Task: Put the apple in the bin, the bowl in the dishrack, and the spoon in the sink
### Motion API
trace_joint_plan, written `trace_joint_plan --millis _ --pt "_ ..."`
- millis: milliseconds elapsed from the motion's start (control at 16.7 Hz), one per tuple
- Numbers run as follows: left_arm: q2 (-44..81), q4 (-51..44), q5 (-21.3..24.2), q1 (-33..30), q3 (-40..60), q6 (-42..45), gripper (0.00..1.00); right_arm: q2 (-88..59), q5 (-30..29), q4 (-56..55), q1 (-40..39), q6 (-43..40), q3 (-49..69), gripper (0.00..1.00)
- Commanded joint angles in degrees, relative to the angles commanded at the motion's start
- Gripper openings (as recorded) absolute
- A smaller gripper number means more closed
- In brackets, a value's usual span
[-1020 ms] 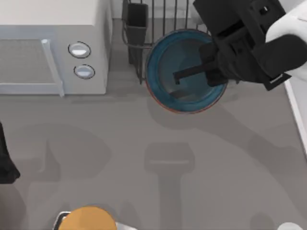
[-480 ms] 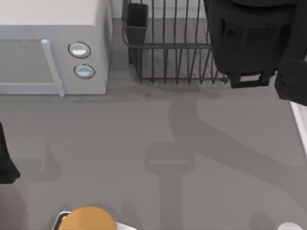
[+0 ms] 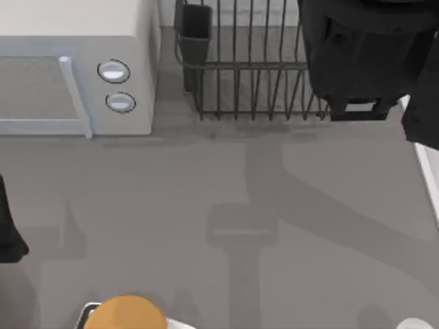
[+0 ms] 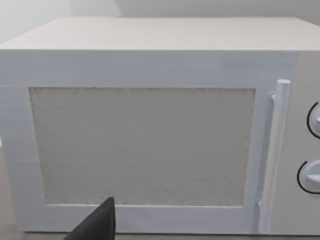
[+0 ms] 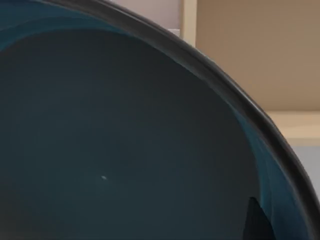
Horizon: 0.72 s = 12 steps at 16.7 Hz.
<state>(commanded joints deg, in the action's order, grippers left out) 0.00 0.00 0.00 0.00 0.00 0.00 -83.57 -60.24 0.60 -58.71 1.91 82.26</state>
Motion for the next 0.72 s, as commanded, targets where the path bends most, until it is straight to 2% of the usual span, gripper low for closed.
trace_joint_plan --millis 240,720 --pt "0.0 0.0 0.0 0.0 0.0 0.0 1.0 -8.07 4.35 -8.62 4.67 -0.15 -0.58 0.0" --pt "0.0 0.0 0.0 0.0 0.0 0.0 1.0 -30.16 19.07 -36.78 19.5 -0.83 -4.84 0.0"
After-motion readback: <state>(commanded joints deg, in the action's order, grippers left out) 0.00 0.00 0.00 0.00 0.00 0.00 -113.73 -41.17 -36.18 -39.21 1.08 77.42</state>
